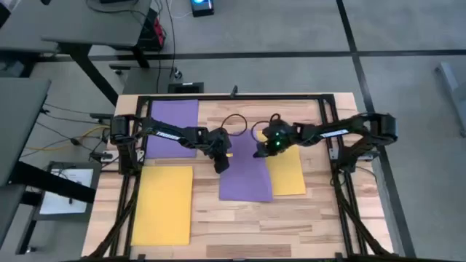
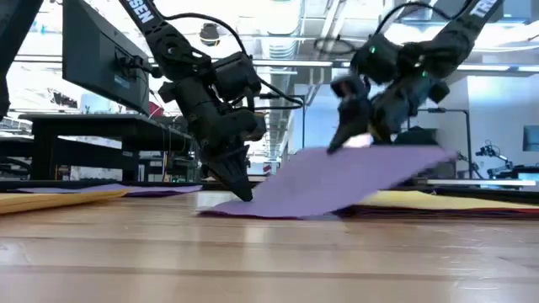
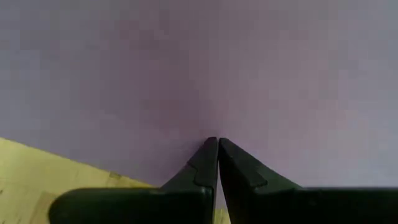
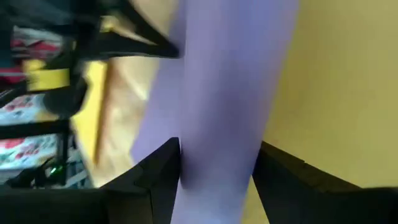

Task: Organize paper
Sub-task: Stack the purple paper on top of the other purple paper

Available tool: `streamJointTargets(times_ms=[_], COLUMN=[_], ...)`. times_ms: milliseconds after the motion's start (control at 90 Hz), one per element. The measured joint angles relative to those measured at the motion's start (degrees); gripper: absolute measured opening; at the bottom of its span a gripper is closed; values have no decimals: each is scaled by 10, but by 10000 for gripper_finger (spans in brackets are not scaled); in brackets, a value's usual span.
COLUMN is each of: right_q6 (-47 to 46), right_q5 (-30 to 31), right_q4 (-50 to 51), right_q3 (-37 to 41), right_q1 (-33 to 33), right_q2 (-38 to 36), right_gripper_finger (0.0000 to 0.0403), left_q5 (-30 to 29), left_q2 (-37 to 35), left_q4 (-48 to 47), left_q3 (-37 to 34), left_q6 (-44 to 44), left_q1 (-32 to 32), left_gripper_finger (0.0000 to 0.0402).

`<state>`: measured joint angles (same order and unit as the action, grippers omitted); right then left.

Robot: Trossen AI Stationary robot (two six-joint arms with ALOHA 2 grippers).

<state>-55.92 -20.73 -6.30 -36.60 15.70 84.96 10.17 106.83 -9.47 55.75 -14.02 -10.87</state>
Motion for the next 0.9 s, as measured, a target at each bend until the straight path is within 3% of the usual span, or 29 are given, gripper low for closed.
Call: streamJointTargets(times_ms=[222, 600, 678, 844, 900], right_q6=[6, -48, -51, -18, -8], right_q5=[-1, 58, 59, 59, 59], right_q4=[2, -45, -49, -48, -51], right_q3=[-2, -2, -2, -2, -2], right_q1=[-13, -52, -52, -52, -52], right_q2=[-43, 47, 56, 48, 40], right_gripper_finger=[177, 170, 145, 27, 12], left_q5=[0, 1, 1, 1, 0], left_q2=[0, 1, 1, -18, -33], left_q4=[0, 0, 1, -1, -11], left_q3=[0, -1, -1, -2, -4], left_q6=[-1, -6, -6, -6, -6], left_q1=[0, 0, 0, 1, 1], left_gripper_finger=[0, 0, 0, 0, 0])
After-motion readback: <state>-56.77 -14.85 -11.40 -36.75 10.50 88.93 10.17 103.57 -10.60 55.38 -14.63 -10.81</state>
